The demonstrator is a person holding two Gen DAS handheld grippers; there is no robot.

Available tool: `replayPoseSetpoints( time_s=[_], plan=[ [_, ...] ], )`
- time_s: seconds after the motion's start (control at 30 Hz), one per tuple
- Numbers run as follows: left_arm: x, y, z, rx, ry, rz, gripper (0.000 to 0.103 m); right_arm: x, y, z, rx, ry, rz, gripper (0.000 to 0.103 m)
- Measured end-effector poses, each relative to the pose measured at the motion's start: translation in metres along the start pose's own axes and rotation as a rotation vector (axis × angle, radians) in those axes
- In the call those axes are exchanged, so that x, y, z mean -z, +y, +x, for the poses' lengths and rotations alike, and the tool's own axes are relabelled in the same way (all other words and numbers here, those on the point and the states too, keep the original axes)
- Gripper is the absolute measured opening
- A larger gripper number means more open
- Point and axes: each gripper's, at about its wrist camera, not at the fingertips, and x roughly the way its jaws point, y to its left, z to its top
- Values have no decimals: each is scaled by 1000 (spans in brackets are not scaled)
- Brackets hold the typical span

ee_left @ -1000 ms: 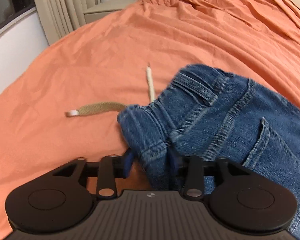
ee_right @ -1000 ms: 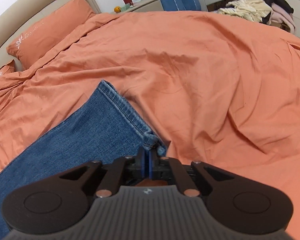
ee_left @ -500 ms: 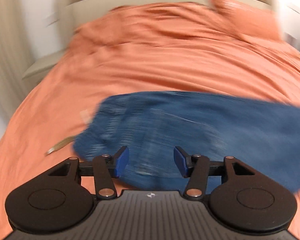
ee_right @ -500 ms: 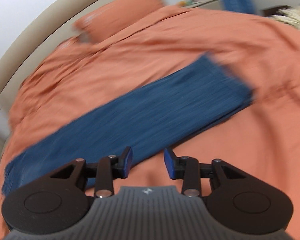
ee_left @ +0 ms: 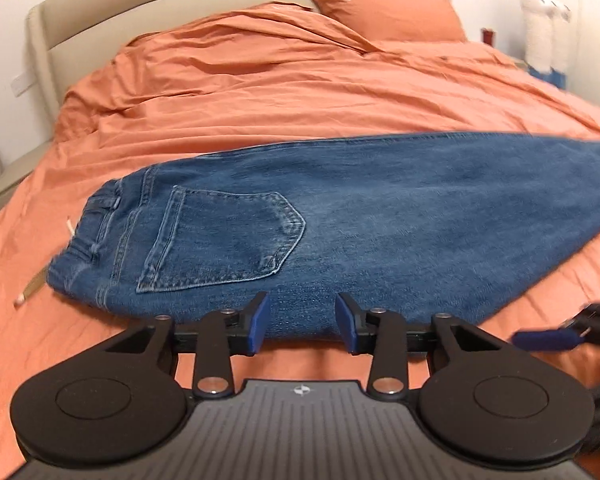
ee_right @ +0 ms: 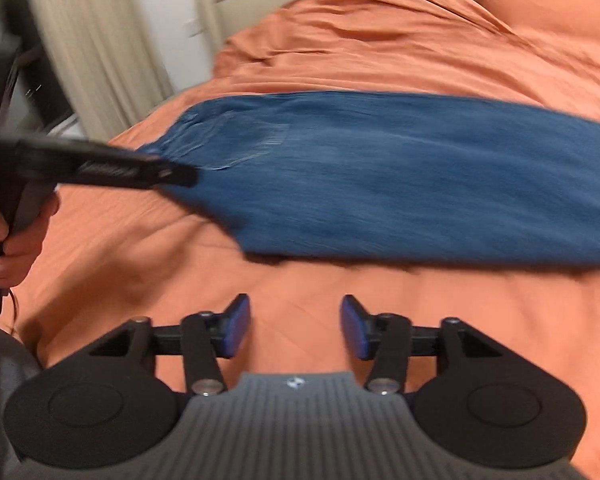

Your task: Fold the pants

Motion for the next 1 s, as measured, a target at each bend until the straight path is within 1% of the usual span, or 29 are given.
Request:
replayPoseSetpoints(
  time_s=[0.07,0.13,0.23,0.3,0.33,0.43,0.53,0.6,0.63,0.67,0.7,0.77,0.83,0.87,0.93,1.0],
  plan=[
    [7,1,0,3,-26,-49,46,-2,12,21,35,-8,-51,51],
    [12,2,0,-9,-53,-76,46,-5,24,35,65,-26,-108,51],
    [16,6,1,-24,-85,-108,46,-16,36,39,91,-86,-186,51],
    [16,11,2,-31,-93,-131,46,-20,40,34,101,-138,-220,53],
    [16,15,3,-30,-96,-148,46,-22,41,35,98,-141,-231,55],
    [17,22,3,-19,-107,-183,46,-26,40,50,112,-105,-253,55],
    [18,27,4,-16,-107,-205,46,-23,36,67,132,-46,-254,53],
    [19,29,6,-4,-100,-221,46,-20,40,70,146,-55,-269,37],
    [18,29,7,7,-101,-226,46,-20,44,70,139,-61,-283,19],
    [18,29,7,18,-104,-227,46,-20,50,67,157,-73,-296,13],
    [17,29,6,26,-108,-226,46,-19,55,61,166,-96,-305,9],
    [16,27,6,38,-121,-219,46,-18,55,49,161,-121,-279,3],
    [15,25,9,52,-114,-213,46,-12,57,45,166,-105,-284,2],
    [14,24,12,61,-104,-207,46,-7,58,49,173,-80,-292,1],
    [13,19,21,67,-66,-174,46,2,53,55,179,-41,-263,1],
    [14,13,33,44,-26,-135,45,3,50,55,169,-29,-222,0]
  ],
)
